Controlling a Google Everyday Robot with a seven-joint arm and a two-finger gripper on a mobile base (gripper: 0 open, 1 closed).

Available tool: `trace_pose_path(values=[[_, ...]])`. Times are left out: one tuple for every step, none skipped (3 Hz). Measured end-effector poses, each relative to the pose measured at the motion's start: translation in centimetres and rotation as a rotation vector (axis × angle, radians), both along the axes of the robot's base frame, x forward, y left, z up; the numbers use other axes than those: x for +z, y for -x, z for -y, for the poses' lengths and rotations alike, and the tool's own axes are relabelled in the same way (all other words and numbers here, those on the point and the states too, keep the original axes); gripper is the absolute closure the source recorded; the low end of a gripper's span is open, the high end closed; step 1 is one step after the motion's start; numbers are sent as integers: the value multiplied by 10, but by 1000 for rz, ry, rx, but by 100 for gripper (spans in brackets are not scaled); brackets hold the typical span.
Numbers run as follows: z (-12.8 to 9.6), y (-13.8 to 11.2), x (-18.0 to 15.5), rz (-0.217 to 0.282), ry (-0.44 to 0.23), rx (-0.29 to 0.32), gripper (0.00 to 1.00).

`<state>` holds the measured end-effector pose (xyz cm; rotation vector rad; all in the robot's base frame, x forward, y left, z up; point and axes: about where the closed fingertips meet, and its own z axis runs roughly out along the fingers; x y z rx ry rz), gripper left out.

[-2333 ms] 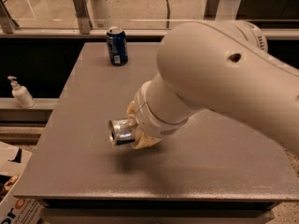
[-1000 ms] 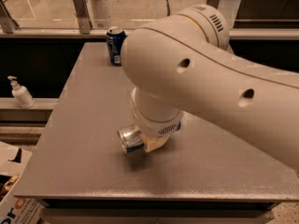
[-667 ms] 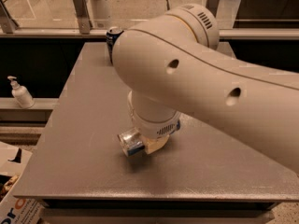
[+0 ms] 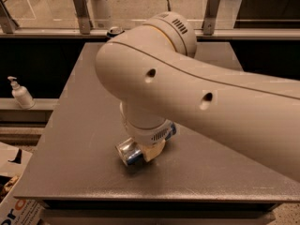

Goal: Knock redbull can over

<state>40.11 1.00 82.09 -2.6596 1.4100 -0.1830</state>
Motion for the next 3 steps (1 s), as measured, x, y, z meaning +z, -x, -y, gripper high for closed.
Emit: trace_pose_path(values=[[-4, 4, -7, -24, 22, 21, 82], [-5, 6, -11, -36, 31, 30, 60], [-6, 7, -11, -40, 34, 34, 35]])
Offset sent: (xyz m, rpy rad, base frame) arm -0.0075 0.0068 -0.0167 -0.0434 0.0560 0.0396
